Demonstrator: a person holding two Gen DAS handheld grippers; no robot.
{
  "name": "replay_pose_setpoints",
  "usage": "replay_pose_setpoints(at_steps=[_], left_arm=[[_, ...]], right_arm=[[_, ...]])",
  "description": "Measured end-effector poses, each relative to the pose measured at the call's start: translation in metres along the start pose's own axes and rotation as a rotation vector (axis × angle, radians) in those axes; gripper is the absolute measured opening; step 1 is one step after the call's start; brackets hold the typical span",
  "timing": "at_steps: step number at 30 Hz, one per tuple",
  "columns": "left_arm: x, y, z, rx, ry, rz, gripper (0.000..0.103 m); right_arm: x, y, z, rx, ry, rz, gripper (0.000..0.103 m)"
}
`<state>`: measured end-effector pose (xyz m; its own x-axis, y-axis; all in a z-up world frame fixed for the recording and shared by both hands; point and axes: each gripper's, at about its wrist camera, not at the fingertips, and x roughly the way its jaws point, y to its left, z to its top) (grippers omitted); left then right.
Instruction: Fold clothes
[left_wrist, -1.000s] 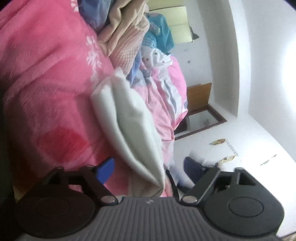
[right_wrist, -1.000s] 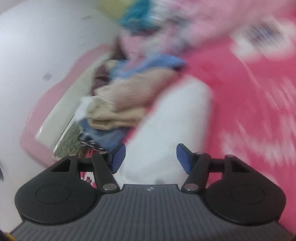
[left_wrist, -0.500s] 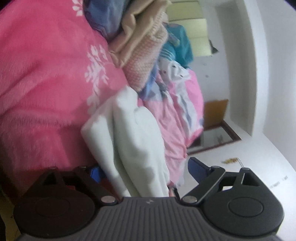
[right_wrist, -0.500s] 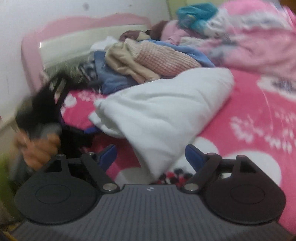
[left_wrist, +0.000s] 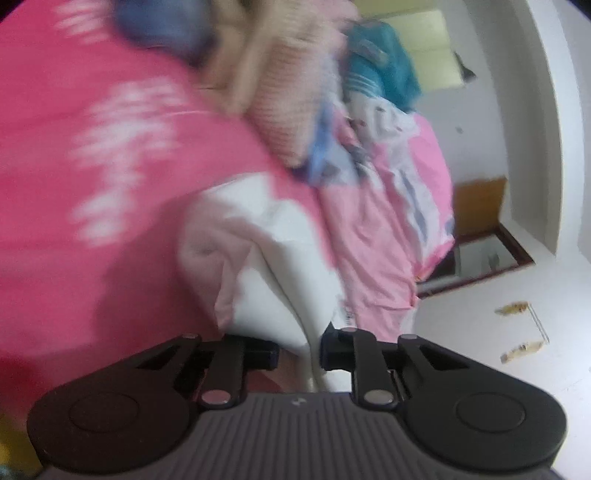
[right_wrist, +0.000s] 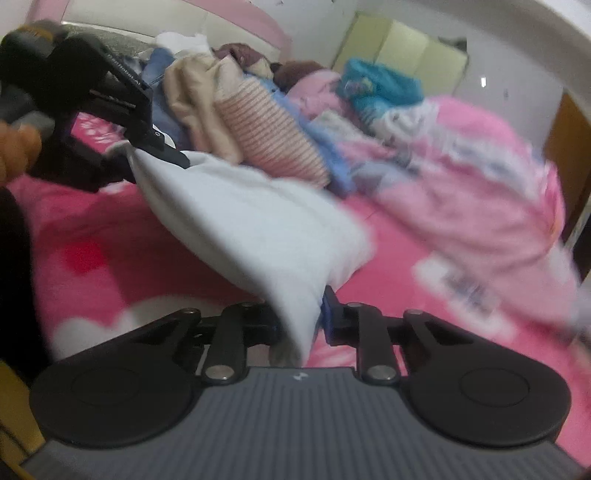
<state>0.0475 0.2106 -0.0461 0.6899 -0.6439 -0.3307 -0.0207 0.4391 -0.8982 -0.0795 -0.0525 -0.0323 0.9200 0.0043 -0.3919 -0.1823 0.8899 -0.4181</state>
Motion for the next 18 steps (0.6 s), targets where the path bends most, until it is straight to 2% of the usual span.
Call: replay_pose_setpoints(at_steps=[3,6,11,14,16,18], left_arm=[[0.042,-0.065,0.026,0.086,0.005,-0.013,0.018],[0.084,-0.131,0.051,0.172,0.007,-0.024,0.017],[0.158,-0.227,0.076,0.301,-0.047,-0.018,0.016],[0.177,-0.259,0.077,0.299,-0.032,-0.077,0.015],[0.177,-0.272,0.065,0.359,-0.028,-0.112,0.015],[0.173,-0.277,0.049,0.413,-0.012,-0.140,0.015]], right_arm=[[0.014,-0.058,0.034,-0.119,-0.017,-0.053,0.016],[0.051,-0.124,0.072,-0.180,0.009,-0.102,0.014],[0.110,-0.221,0.129,-0.137,0.077,-0.196,0.013],[0.111,-0.260,0.151,-0.155,0.035,-0.289,0.013],[0.097,-0.278,0.158,-0.169,-0.006,-0.327,0.013],[0.080,-0.280,0.149,-0.253,-0.032,-0.359,0.013]])
